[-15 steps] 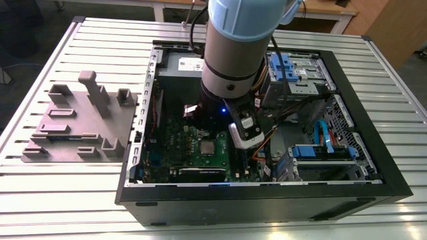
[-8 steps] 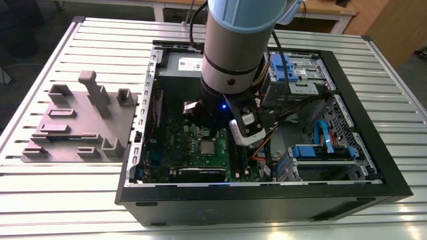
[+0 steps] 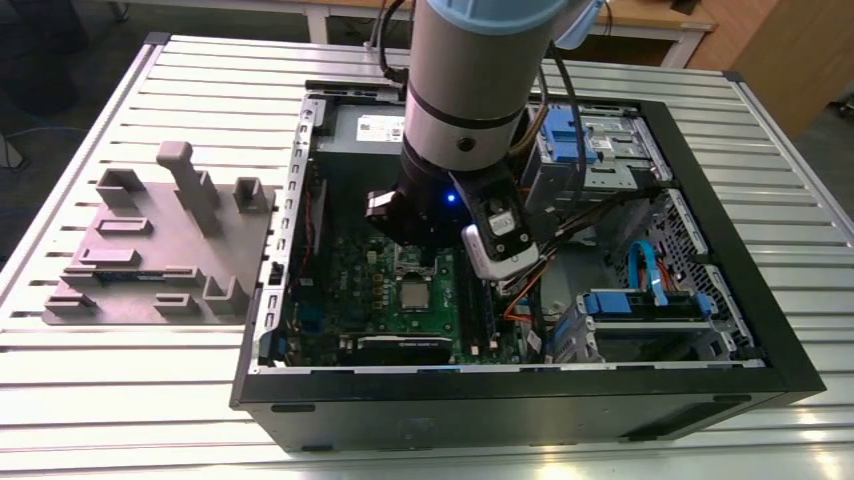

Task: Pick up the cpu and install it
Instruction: 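Close the cpu cover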

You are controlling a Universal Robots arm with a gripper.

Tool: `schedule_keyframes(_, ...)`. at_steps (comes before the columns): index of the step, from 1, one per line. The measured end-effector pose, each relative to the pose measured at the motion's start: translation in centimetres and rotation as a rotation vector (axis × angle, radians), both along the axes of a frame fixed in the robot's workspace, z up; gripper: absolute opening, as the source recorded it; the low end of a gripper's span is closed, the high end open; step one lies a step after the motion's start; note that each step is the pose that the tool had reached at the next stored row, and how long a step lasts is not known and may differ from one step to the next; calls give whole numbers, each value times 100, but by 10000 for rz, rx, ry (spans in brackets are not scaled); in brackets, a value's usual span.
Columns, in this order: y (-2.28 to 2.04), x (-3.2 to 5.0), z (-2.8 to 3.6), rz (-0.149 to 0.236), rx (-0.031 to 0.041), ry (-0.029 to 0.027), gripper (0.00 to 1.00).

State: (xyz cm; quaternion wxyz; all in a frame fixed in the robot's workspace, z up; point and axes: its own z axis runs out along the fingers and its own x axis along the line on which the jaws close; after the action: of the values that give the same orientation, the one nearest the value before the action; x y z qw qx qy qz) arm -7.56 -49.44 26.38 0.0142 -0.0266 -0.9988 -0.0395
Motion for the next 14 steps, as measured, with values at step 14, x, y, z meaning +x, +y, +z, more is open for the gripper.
schedule_keyframes(14,0,0,22,10,-1,0,11)
